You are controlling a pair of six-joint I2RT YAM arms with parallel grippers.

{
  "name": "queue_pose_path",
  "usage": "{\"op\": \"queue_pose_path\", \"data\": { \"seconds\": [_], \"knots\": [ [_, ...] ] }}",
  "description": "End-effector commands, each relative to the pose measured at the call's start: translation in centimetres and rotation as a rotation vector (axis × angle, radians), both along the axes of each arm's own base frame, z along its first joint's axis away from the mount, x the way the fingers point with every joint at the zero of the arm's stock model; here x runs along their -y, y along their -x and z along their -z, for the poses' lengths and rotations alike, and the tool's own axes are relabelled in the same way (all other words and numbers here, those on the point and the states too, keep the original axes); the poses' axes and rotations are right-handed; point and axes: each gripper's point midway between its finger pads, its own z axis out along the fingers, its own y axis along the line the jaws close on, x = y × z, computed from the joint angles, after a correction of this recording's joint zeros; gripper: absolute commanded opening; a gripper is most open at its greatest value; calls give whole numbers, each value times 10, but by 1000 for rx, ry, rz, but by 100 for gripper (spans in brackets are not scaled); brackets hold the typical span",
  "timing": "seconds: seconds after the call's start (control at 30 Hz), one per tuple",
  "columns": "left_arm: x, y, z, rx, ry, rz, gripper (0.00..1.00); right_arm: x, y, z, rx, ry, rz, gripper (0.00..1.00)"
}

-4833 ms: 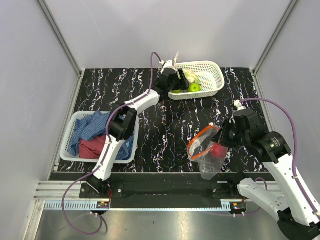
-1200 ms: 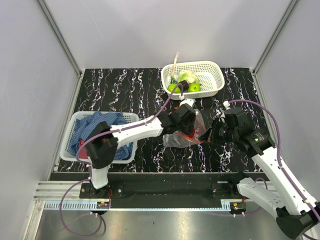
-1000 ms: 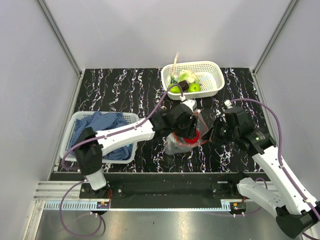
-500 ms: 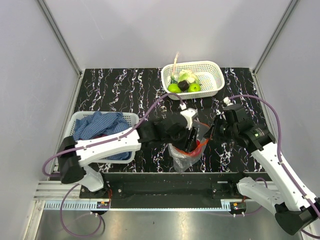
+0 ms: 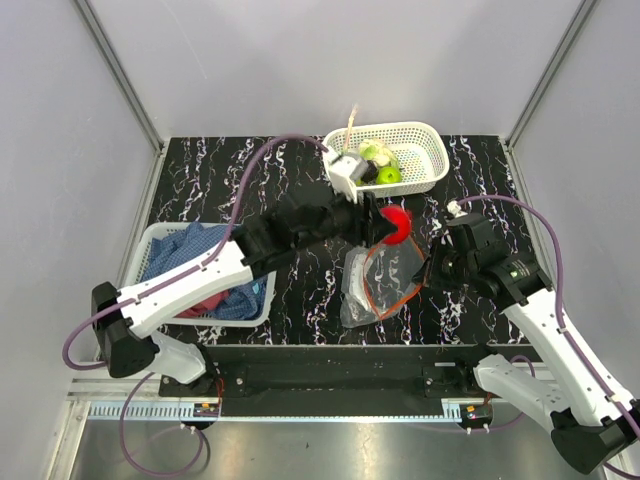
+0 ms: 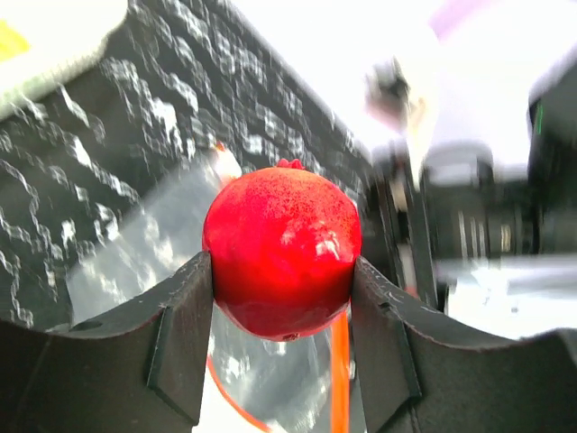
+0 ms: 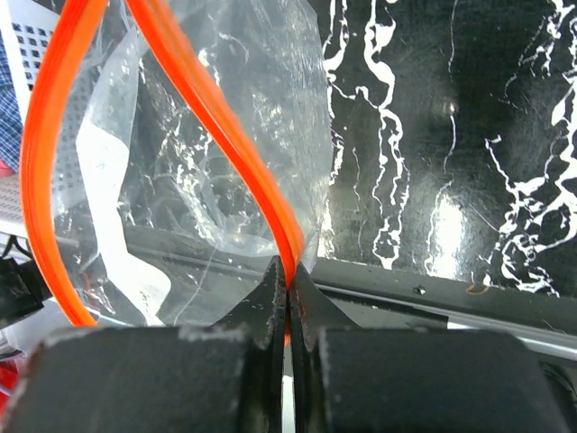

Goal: Open the zip-top bag and remove the fake food

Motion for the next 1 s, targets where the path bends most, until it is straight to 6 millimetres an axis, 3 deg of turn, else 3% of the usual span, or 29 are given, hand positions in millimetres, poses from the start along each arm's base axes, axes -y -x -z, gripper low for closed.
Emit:
{"op": "queue_pose_path", "data": {
  "seconds": [0.0, 0.13, 0.17, 0.2, 0.3, 0.37, 0.4, 0.43, 0.47, 0.5, 0.6, 0.63, 0.67, 0.73, 0.8, 0.83, 0.87, 0.9, 0.93, 0.97],
  "knots": [
    [-4, -51, -60, 76, 288, -68, 0, 8, 2, -11, 50, 19, 0, 0],
    [-2, -100, -81, 124, 400, -156, 0, 4, 8, -19, 69, -18, -28, 0],
    [6, -118, -64, 108, 373, -186, 0, 2, 11, -22, 73, -37, -42, 0],
    [5, -130, -81, 135, 392, -208, 0, 1, 13, -28, 91, -53, -48, 0],
    [16, -171, -55, 124, 351, -275, 0, -1, 20, -39, 120, -88, -65, 0],
    [22, -189, -67, 149, 382, -286, 0, -2, 25, -44, 129, -108, -75, 0],
    [32, -208, -40, 122, 353, -315, 0, -1, 27, -47, 144, -118, -75, 0],
    [35, -216, -51, 137, 374, -323, 0, 0, 28, -48, 143, -122, -71, 0],
    [38, -226, -42, 126, 368, -349, 0, 0, 31, -48, 139, -126, -73, 0],
    [46, -238, -20, 106, 348, -362, 0, 1, 33, -50, 142, -129, -73, 0],
    [49, -260, -12, 121, 360, -429, 0, 2, 41, -52, 134, -147, -67, 0],
    [54, -270, 8, 114, 346, -448, 0, 3, 44, -52, 125, -151, -63, 0],
    [54, -278, 6, 129, 357, -477, 0, 3, 47, -54, 129, -160, -64, 0],
    [58, -293, 32, 129, 339, -518, 0, 5, 54, -59, 134, -172, -62, 0],
    [57, -305, 32, 158, 352, -560, 0, 8, 58, -63, 142, -180, -58, 0],
    [62, -313, 49, 159, 343, -572, 1, 9, 61, -61, 126, -173, -53, 0],
    [62, -318, 54, 170, 340, -593, 1, 10, 62, -61, 120, -171, -50, 0],
    [64, -322, 42, 191, 370, -597, 1, 11, 63, -62, 115, -167, -45, 0],
    [66, -327, 46, 202, 379, -601, 1, 14, 67, -59, 95, -156, -39, 0],
    [70, -335, 68, 194, 359, -617, 1, 16, 67, -58, 88, -148, -30, 0]
  ]
}}
